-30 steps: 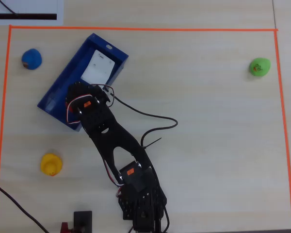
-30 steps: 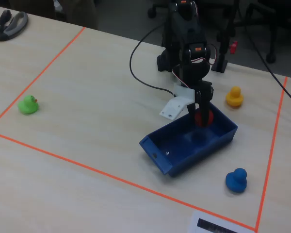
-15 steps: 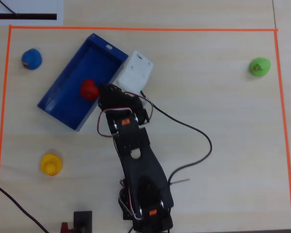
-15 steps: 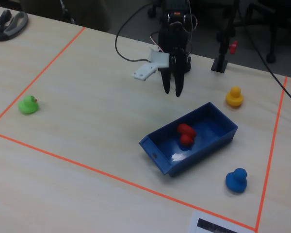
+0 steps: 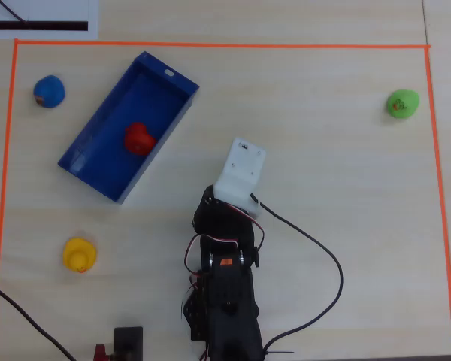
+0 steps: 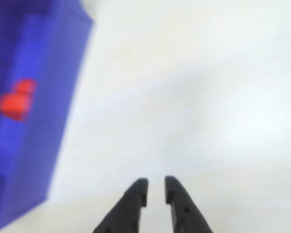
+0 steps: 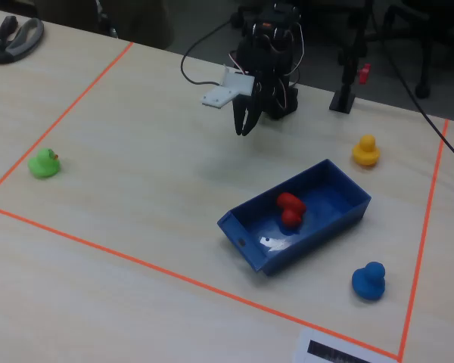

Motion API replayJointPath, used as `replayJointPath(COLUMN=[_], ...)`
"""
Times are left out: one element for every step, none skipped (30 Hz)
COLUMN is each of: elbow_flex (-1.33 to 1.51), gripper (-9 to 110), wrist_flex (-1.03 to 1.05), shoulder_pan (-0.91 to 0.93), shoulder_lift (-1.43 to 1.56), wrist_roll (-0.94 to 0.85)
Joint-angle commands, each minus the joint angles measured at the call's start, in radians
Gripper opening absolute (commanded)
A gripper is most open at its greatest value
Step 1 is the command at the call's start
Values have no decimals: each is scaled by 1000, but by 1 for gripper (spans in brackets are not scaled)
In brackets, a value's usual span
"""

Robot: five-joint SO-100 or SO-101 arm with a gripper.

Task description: Grasp red duck and put it into box.

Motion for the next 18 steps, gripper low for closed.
replayJointPath(elbow_flex=[81, 114, 144, 173, 199, 218, 236, 253, 256, 256, 256, 256, 256, 256, 256, 256, 256, 256], gripper=[0, 0, 0, 0, 0, 0, 0, 0, 0, 0, 0, 0, 0, 0, 0, 0, 0, 0], wrist_flex=[-17, -14, -8, 3, 17, 20, 20, 15, 28, 41, 61, 86, 114, 144, 173, 204, 227, 227], shoulder_pan=[15, 23, 32, 38, 43, 48, 51, 52, 55, 51, 46, 43, 41, 41, 41, 41, 41, 44], shoulder_lift=[103, 121, 144, 173, 193, 193, 193, 193, 193, 193, 193, 193, 193, 193, 193, 193, 193, 193], wrist_roll=[-21, -28, -34, -41, -49, -57, -63, -69, -74, -77, -86, -101, -121, -140, -146, -155, -158, -158])
